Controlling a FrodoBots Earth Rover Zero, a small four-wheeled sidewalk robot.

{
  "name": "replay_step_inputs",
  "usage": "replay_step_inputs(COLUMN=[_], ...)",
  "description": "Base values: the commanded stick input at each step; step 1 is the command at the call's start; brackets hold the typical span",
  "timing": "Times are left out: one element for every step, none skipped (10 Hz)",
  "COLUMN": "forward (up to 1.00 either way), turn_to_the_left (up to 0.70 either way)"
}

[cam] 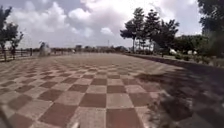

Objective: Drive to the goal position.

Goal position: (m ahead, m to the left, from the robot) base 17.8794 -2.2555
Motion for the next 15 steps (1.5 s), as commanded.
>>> replay_step_inputs(forward=[0.7, 0.7, 0.7, 0.7, 0.7, 0.7, 0.7, 0.7, 0.7, 0.7, 0.7, 0.7, 0.7, 0.7, 0.7], turn_to_the_left=[0.0, 0.0, 0.0, 0.0, 0.0, 0.0, 0.0, 0.0, 0.0, 0.0, 0.0, 0.0, 0.0, 0.0, 0.0])
